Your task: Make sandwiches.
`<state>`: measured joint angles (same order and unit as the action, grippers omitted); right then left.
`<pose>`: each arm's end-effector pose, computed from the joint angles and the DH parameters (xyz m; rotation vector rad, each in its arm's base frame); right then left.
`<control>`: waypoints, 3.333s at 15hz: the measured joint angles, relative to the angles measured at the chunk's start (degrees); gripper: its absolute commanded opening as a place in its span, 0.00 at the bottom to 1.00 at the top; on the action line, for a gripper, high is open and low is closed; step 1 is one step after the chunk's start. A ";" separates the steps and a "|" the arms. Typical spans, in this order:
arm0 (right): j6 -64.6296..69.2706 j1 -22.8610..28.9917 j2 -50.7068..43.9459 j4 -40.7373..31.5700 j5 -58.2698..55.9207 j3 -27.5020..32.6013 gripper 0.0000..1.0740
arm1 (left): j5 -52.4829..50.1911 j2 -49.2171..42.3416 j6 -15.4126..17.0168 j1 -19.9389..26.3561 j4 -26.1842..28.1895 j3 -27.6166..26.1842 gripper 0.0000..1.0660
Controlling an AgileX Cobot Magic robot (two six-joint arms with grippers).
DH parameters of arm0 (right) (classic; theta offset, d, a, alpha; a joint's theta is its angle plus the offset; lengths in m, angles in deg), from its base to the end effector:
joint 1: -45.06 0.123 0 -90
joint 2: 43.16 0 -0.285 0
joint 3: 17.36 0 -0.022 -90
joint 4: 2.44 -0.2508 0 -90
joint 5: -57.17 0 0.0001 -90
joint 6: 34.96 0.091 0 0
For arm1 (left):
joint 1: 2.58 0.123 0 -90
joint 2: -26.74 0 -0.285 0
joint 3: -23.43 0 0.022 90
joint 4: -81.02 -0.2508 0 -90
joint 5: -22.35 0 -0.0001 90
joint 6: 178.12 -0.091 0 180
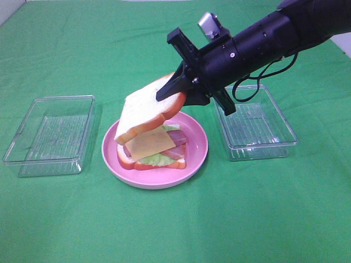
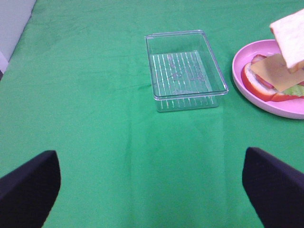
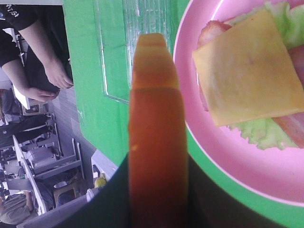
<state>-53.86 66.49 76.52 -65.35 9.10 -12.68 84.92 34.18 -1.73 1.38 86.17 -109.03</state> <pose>0.3441 0.1999 0.1875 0.0278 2.7763 1.2554 -0.0089 -0.0079 0.2799 0.0009 2.0484 -0.0253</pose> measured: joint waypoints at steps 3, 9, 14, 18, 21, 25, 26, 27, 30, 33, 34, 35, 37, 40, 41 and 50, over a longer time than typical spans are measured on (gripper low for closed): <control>-0.69 2.46 4.13 -0.57 2.29 -3.09 0.00 | 0.00 0.00 0.00 0.00 0.00 0.00 0.92; -0.86 3.78 8.48 -0.11 2.86 -5.67 0.00 | 0.00 0.00 0.00 0.00 0.00 0.00 0.92; -0.46 3.50 8.48 3.90 4.81 -5.96 0.00 | 0.00 0.00 0.00 0.00 0.00 0.00 0.92; 0.00 3.50 8.48 4.70 4.70 -5.96 0.22 | 0.00 0.00 0.00 0.00 0.00 0.00 0.92; 0.00 3.50 8.48 6.76 4.41 -6.02 0.52 | 0.00 0.00 0.00 0.00 0.00 0.00 0.92; 5.61 3.50 5.44 18.85 4.01 -6.65 0.64 | 0.00 0.00 0.00 0.00 0.00 0.00 0.92; 8.94 3.50 4.41 25.10 3.50 -7.56 0.66 | 0.00 0.00 0.00 0.00 0.00 0.00 0.92; 11.29 3.50 3.90 28.53 2.86 -8.19 0.69 | 0.00 0.00 0.00 0.00 0.00 0.00 0.92; 25.44 3.50 1.55 46.58 -4.93 -12.95 0.73 | 0.00 0.00 0.00 0.00 0.00 0.00 0.92; 31.57 3.27 0.46 58.61 -17.19 -21.26 0.73 | 0.00 0.00 0.00 0.00 0.00 0.00 0.92; 31.63 2.64 0.46 60.39 -19.94 -23.89 0.73 | 0.00 0.00 0.00 0.00 0.00 0.00 0.92; 31.57 1.32 0.46 61.71 -20.80 -26.18 0.72 | 0.00 0.00 0.00 0.00 0.00 0.00 0.92; 29.79 -3.78 0.40 62.91 -20.97 -28.02 0.72 | 0.00 0.00 0.00 0.00 0.00 0.00 0.92; 26.70 -11.52 0.40 62.91 -21.20 -28.07 0.72 | 0.00 0.00 0.00 0.00 0.00 0.00 0.92; 25.73 -14.09 0.23 62.91 -21.37 -28.07 0.72 | 0.00 0.00 0.00 0.00 0.00 0.00 0.92; 24.01 -16.56 -36.67 61.99 -21.60 11.40 0.72 | 0.00 0.00 0.00 0.00 0.00 0.00 0.92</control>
<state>-29.86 49.93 39.85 -3.35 -12.50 -1.27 84.92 34.18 -1.73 1.38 86.17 -109.03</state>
